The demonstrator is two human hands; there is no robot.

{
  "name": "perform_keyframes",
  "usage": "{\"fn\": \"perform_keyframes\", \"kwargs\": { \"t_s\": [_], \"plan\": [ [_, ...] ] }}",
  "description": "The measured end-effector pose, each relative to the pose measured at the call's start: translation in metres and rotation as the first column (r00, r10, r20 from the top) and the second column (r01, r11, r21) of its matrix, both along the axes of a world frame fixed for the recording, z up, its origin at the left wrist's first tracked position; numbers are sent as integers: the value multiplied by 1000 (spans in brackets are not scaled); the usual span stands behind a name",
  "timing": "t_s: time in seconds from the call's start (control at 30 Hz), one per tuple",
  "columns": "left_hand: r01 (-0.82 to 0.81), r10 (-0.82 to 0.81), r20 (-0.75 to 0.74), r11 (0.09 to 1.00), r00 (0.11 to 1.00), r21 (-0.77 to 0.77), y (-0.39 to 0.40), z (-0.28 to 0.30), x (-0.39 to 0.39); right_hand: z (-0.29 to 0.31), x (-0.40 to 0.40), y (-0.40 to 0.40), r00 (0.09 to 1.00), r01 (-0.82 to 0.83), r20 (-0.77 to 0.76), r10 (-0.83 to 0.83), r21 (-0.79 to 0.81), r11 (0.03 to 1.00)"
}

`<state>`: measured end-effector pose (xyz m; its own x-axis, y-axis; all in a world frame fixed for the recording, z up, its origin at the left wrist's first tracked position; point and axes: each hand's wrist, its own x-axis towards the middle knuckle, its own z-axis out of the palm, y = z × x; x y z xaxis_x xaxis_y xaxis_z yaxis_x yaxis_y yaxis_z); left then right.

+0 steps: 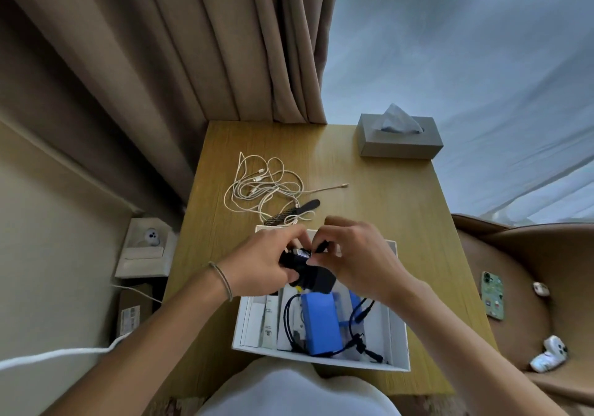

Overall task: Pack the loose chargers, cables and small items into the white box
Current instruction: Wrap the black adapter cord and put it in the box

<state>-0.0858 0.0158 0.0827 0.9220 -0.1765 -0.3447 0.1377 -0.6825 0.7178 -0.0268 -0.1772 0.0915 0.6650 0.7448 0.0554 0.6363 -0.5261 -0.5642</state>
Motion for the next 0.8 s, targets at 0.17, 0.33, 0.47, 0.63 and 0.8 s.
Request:
{"fn": "perform_keyframes", "kwargs": {
  "t_s": [0.17,0.33,0.47,0.63,0.8],
  "plan": [
    [95,-99,-62,994,993,-58,-4,-7,3,-29,-2,-11,905,187,-413,-104,167,968],
    [68,-90,-113,980,990,-186,-8,-29,-1,-52,0,-24,503,174,-863,-57,37,984],
    [22,-32,-43,974,999,-225,-15,-50,-6,-67,-3,-26,611,206,-775,-165,-46,978],
    [-67,86,149,990,985,-123,-14,-75,-17,-82,-2,-38,699,326,-641,-317,-109,939],
    [-188,195,195,981,961,-54,-4,-90,-29,-101,-7,-48,688,554,-481,-543,-135,822]
  ]
}}
